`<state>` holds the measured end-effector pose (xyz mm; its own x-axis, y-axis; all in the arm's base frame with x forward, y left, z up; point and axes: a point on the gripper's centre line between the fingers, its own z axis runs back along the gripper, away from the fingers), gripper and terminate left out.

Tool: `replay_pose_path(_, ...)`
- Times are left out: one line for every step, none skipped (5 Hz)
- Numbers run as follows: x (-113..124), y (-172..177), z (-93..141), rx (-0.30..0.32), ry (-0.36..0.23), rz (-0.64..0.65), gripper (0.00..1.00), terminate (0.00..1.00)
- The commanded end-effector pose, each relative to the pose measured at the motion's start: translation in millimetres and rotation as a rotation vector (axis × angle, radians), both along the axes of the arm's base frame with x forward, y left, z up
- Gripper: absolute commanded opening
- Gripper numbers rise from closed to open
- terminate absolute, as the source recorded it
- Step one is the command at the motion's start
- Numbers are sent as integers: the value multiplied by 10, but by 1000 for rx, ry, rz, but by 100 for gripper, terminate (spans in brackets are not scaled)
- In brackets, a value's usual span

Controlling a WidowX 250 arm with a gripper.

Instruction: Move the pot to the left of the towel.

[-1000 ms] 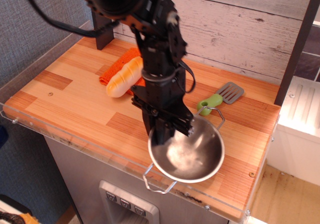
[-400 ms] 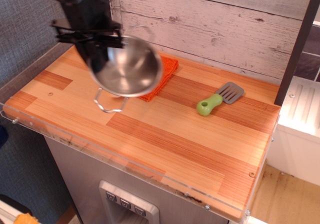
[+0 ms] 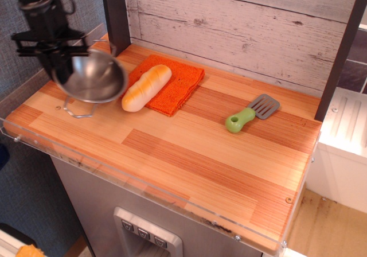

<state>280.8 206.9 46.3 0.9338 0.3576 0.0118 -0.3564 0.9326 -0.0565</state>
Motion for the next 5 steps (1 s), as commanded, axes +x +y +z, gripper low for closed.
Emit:
replay_pose_path(-33,417,-32,35,-11,70,0,0)
replay_pose_path(-4,390,-108,0,-15,57,0,0)
replay_pose_path(-22,386,-85,-10,-17,59,100,0)
replay_pose_path(-59,402,15,-4,-32,38,100,0)
replay_pose_path(-91,348,216,28,-62,-2,100,0)
